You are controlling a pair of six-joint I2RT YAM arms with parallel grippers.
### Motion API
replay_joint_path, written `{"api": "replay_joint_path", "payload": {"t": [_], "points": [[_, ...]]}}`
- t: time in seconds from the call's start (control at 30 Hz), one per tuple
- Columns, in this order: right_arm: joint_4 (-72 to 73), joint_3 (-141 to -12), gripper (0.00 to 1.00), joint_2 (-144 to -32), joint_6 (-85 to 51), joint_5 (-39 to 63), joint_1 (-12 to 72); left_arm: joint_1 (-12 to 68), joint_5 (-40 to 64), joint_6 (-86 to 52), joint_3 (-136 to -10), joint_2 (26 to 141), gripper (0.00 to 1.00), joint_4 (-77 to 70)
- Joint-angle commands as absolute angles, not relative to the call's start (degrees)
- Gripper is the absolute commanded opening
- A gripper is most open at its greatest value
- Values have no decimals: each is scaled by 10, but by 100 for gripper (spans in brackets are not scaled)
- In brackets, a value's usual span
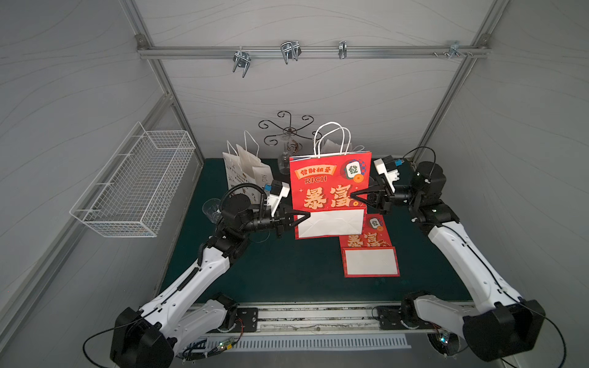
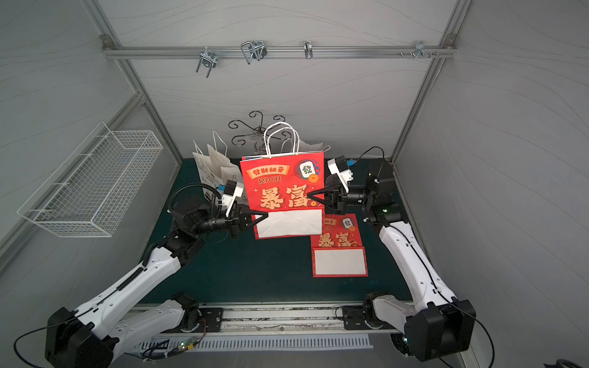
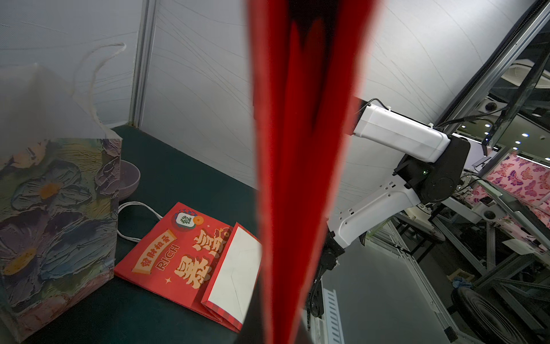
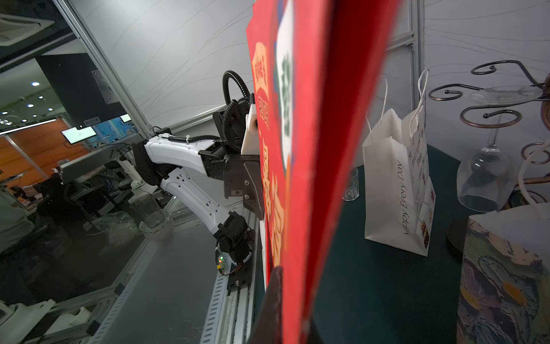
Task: Put away the paper bag
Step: Press the paper bag at the center of the board.
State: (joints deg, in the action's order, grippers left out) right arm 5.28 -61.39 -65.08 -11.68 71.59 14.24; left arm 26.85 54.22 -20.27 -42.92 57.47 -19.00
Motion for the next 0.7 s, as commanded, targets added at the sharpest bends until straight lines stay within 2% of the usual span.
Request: {"api": "replay_joint_path", "payload": {"t": [0.0,0.03,0.07,0.2,0.27,0.37,0.5,0.57,0.6,0.67], "points": [[100,-630,31,-648,-136,698,134,271,561,-184,-432,574,0,-171],[104,-634,37,-648,-140,692,133,272,562,-182,-432,574,0,-168],[108,-637,38,-649,-144,687,131,272,563,-180,-432,573,0,-163],[116,-651,35,-654,-155,674,125,273,570,-163,-434,575,0,-141],[124,-656,23,-657,-162,676,125,273,574,-150,-438,576,0,-123],[127,-664,0,-661,-165,690,124,275,577,-136,-441,577,0,-103],[126,-668,0,-658,-172,683,125,276,578,-130,-440,577,0,-98],[123,-671,26,-656,-174,673,124,276,578,-127,-440,577,0,-93],[124,-672,36,-654,-174,666,123,276,578,-125,-440,577,0,-90],[124,-677,41,-654,-174,657,123,277,580,-117,-441,577,0,-79]]}}
